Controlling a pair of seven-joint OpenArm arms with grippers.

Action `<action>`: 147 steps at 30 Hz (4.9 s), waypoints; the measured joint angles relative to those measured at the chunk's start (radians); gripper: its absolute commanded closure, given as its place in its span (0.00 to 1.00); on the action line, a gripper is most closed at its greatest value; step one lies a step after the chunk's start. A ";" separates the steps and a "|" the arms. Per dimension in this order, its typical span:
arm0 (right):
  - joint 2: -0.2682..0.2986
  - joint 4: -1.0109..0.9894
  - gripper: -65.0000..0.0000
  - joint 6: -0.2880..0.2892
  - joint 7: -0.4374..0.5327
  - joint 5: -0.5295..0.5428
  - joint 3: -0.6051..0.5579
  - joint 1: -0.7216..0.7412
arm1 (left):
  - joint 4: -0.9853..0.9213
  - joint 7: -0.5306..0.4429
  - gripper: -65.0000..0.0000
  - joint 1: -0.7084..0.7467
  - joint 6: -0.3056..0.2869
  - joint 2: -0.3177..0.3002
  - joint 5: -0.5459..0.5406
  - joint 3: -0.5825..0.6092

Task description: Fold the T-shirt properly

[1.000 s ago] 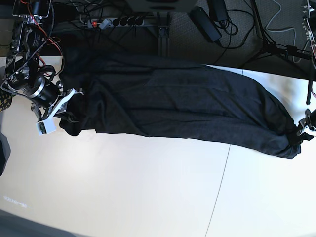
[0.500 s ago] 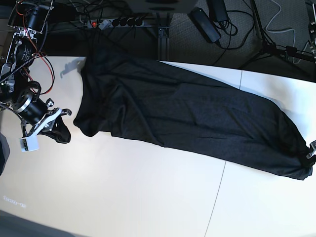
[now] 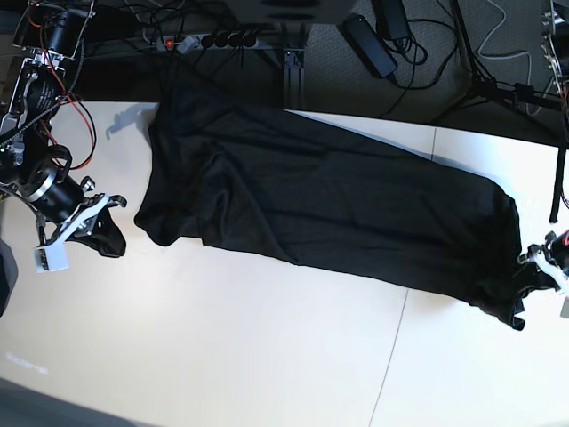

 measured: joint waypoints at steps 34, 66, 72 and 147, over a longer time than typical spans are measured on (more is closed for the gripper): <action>-0.002 0.000 1.00 0.000 -0.025 0.035 0.193 0.002 | 0.307 -0.120 0.51 0.172 0.001 0.335 0.249 0.499; -0.163 -0.101 0.43 0.000 -0.068 0.103 0.092 -0.266 | 0.388 -0.084 0.51 0.192 0.001 0.196 0.195 0.267; -0.164 -0.112 0.43 0.000 -0.060 0.106 0.100 -0.263 | 0.388 -0.055 0.51 0.193 0.001 0.196 0.195 0.267; -0.102 -0.122 1.00 0.003 -0.198 -0.218 -0.649 0.365 | 0.360 0.075 0.51 0.308 0.001 0.118 0.043 0.066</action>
